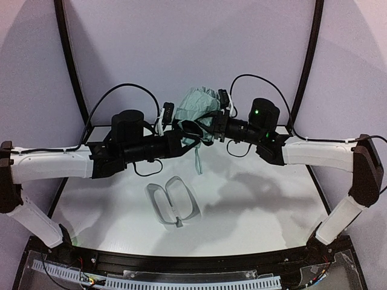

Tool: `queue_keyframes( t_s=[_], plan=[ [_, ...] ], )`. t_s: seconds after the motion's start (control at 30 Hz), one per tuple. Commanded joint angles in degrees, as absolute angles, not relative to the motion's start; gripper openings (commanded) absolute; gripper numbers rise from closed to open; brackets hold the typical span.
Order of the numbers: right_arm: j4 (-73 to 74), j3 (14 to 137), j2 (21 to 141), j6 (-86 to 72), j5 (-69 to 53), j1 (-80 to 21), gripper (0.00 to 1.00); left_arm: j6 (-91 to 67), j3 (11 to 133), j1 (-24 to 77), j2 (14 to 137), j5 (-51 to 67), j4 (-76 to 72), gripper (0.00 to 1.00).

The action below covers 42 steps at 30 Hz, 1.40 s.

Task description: Open the umbrella

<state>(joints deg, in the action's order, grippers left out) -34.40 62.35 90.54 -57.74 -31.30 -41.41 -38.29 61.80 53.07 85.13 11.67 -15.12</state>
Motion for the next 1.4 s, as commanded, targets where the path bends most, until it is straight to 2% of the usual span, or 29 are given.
queue_keyframes(
  t_s=[0.0,0.13,0.4,0.63,0.87,1.1,1.23,1.37],
  plan=[
    [-42.5,64.5,91.1,-60.2,-31.8,-42.3,0.0,-36.9,61.9,55.1,84.2,19.5,-11.7,0.12],
    [-41.4,64.5,90.4,-60.1,-33.1,-42.4,0.0,-37.0,60.5,55.2,83.0,19.1,-11.3,0.33],
    [-39.9,64.6,89.6,-60.2,-35.3,-42.5,0.0,-37.2,59.5,55.1,81.9,20.1,-12.9,0.51],
    [-38.9,63.9,88.7,-59.3,-35.6,-42.5,0.0,-37.1,59.7,55.1,81.7,17.4,-12.5,0.53],
    [-39.2,63.2,88.2,-59.4,-35.5,-42.5,0.0,-36.8,58.1,55.0,77.9,8.4,-11.7,0.54],
    [-40.6,63.2,88.9,-60.5,-35.7,-42.7,0.0,-37.8,58.1,55.0,77.7,8.0,-13.1,0.5],
    [-41.4,63.2,89.1,-61.2,-35.4,-42.7,0.0,-38.1,59.0,55.1,79.1,9.3,-13.3,0.42],
    [-41.6,63.2,89.0,-61.3,-35.7,-42.8,0.0,-38.7,59.5,55.0,80.1,9.7,-13.1,0.28]
  ],
)
